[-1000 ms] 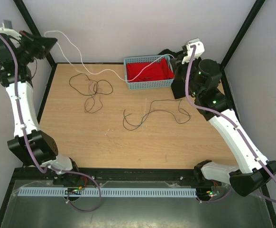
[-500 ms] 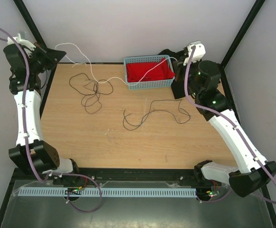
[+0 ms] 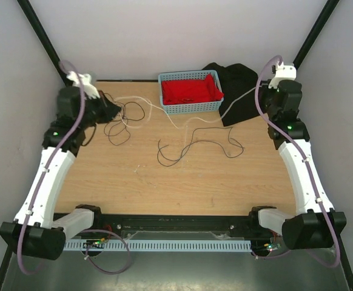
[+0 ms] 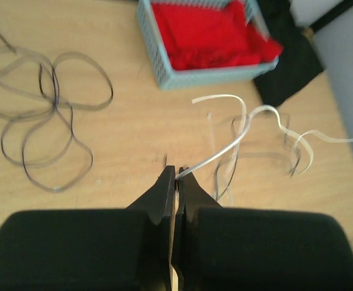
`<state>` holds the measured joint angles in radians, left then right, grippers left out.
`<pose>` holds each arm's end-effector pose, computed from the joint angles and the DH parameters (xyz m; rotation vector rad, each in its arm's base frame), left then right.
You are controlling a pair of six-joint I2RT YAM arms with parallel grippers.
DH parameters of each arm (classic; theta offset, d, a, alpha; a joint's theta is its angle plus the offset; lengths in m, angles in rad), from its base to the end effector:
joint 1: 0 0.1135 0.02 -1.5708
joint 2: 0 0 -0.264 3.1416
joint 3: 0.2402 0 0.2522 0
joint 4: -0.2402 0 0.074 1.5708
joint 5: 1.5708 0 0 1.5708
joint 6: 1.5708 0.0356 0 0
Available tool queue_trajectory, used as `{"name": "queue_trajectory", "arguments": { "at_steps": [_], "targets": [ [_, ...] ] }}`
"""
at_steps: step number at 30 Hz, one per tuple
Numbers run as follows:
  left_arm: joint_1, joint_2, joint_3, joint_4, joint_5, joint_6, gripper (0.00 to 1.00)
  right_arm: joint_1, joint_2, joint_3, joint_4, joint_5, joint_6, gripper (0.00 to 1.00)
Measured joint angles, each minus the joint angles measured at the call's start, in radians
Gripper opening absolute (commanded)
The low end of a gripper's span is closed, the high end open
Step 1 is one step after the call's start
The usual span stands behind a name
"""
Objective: Zip-tie the wires
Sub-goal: Place the cable at the center of the board.
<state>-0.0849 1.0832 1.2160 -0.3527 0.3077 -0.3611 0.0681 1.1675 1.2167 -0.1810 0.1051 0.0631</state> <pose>0.2347 -0.0308 0.4151 -0.0264 1.8193 -0.5930 0.2662 0.0144 0.4139 0.0741 1.7003 0.0084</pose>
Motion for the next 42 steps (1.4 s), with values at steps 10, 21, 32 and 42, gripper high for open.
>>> {"name": "queue_trajectory", "arguments": {
  "at_steps": [10,21,32,42],
  "targets": [
    [-0.401,0.071,-0.104,-0.057,-0.332,0.126,0.0,-0.135,-0.009,-0.034,-0.037,0.198,-0.058,0.0],
    [-0.578,0.278,-0.093,-0.064,-0.636,0.237,0.0,-0.155,0.025,-0.067,-0.042,0.266,-0.082,0.0],
    [-0.624,0.307,-0.072,-0.062,-0.751,0.28,0.0,-0.155,0.093,-0.111,-0.042,0.264,-0.078,0.0],
    [-0.724,0.476,-0.019,-0.063,-0.881,0.346,0.0,-0.156,0.178,-0.166,-0.037,0.304,-0.077,0.0]
  ]
}}
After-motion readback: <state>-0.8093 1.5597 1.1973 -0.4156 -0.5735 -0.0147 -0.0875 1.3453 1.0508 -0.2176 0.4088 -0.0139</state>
